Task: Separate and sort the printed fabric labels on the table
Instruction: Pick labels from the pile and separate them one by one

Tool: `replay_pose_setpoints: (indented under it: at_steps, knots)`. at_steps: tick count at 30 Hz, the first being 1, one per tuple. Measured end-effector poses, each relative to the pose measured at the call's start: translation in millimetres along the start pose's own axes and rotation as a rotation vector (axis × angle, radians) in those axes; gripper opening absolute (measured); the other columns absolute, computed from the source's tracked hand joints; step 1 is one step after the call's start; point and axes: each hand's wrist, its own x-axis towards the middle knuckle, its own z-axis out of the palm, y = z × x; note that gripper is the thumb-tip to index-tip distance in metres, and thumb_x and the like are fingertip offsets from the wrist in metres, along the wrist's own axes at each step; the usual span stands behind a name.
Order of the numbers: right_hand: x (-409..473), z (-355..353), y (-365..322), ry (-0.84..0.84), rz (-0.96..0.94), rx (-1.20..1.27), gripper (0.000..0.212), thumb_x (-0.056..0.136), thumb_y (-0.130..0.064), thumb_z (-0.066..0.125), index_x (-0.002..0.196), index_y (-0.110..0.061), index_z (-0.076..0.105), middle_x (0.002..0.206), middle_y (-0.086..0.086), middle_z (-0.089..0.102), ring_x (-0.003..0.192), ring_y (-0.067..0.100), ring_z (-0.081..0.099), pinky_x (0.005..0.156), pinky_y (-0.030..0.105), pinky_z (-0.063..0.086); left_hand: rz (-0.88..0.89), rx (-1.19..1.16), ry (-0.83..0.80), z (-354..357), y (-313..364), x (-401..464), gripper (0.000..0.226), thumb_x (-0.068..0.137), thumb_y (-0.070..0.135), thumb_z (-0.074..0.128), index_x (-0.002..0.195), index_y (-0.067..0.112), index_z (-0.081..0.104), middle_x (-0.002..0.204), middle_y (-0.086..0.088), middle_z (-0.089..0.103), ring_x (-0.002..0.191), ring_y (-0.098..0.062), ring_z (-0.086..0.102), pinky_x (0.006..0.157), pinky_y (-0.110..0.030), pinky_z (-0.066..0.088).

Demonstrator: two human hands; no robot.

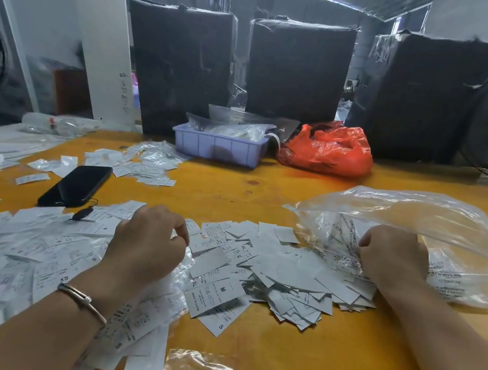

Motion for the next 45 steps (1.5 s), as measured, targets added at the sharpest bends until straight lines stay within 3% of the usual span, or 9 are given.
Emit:
replay_pose_setpoints:
  at_steps: [5,11,14,17,22,32,36,39,45]
  knots:
    - [0,3,1,0.095,0.016,0.141,0.013,0.084,-0.011,0.060,0.081,-0.015,0.072,0.097,0.008,0.062,0.098,0.030,0.051,0.076,0.034,0.045,0.107,-0.082,-0.031,4,1,0,0.025,0.083,0.011,0.053,0.072,0.032,0.060,0.097,0.014,0.056,0.095,-0.012,0.046,0.077,-0.032,0.036]
    - [-6,-3,-11,0.214,-0.001,0.403,0.026,0.090,-0.011,0.047,0.065,-0.015,0.048,0.074,0.009,0.053,0.073,0.027,0.044,0.058,0.032,0.027,0.246,-0.155,0.000,5,4,-3,0.028,0.084,0.009,0.057,0.072,0.035,0.059,0.098,0.016,0.059,0.103,-0.010,0.049,0.081,-0.026,0.033]
    - [-21,-9,-29,0.040,-0.137,0.623,0.022,0.088,-0.007,0.050,0.069,-0.014,0.057,0.068,0.006,0.060,0.066,0.023,0.054,0.056,0.030,0.036,0.319,-0.229,-0.011,6,6,-4,0.026,0.084,0.011,0.062,0.079,0.037,0.063,0.101,0.023,0.058,0.104,-0.002,0.049,0.082,-0.021,0.037]
    - [-40,-23,-47,-0.326,-0.201,1.148,0.013,0.088,-0.002,0.057,0.079,-0.007,0.064,0.066,0.007,0.065,0.055,0.012,0.051,0.053,0.024,0.036,0.385,-0.396,-0.093,6,9,-5,0.016,0.085,0.027,0.070,0.097,0.038,0.068,0.110,0.027,0.058,0.108,0.008,0.050,0.088,-0.019,0.044]
    - [-55,-27,-56,-0.844,-0.312,1.425,0.006,0.076,-0.012,0.069,0.080,-0.007,0.072,0.071,0.013,0.066,0.055,0.013,0.053,0.050,0.020,0.041,0.407,-0.562,-0.310,3,17,-10,0.052,0.075,0.055,0.073,0.122,0.043,0.056,0.111,0.028,0.064,0.106,0.005,0.060,0.084,-0.016,0.053]
    - [-60,-21,-61,-0.898,-0.392,1.457,0.014,0.078,-0.013,0.069,0.089,-0.004,0.071,0.079,0.016,0.068,0.065,0.017,0.059,0.056,0.020,0.047,0.365,-0.648,-0.372,-2,25,-17,0.023,0.079,0.005,0.077,0.097,0.020,0.074,0.083,0.000,0.074,0.079,-0.017,0.071,0.082,-0.036,0.058]
    - [-46,-28,-50,-0.689,-0.229,1.499,0.010,0.076,-0.003,0.067,0.084,-0.005,0.072,0.074,0.015,0.070,0.060,0.016,0.059,0.055,0.022,0.046,0.287,-0.649,-0.311,-2,24,-15,0.015,0.082,0.005,0.073,0.083,0.020,0.077,0.081,0.002,0.075,0.079,-0.019,0.069,0.078,-0.042,0.054]
    - [-37,-31,-39,-0.414,-0.315,1.142,0.023,0.079,0.010,0.058,0.084,-0.008,0.071,0.072,0.009,0.072,0.060,0.013,0.060,0.055,0.021,0.047,0.262,-0.645,-0.272,-3,21,-14,0.012,0.081,0.008,0.074,0.079,0.021,0.075,0.079,0.003,0.074,0.076,-0.015,0.068,0.075,-0.037,0.055]
    - [-39,-30,-37,-0.536,-0.601,0.493,0.027,0.069,-0.021,0.079,0.093,-0.030,0.068,0.090,-0.015,0.061,0.085,-0.001,0.055,0.068,0.014,0.046,0.218,-0.674,-0.248,-3,18,-12,0.009,0.078,0.014,0.079,0.075,0.016,0.071,0.074,0.000,0.073,0.068,-0.008,0.066,0.061,-0.016,0.050]
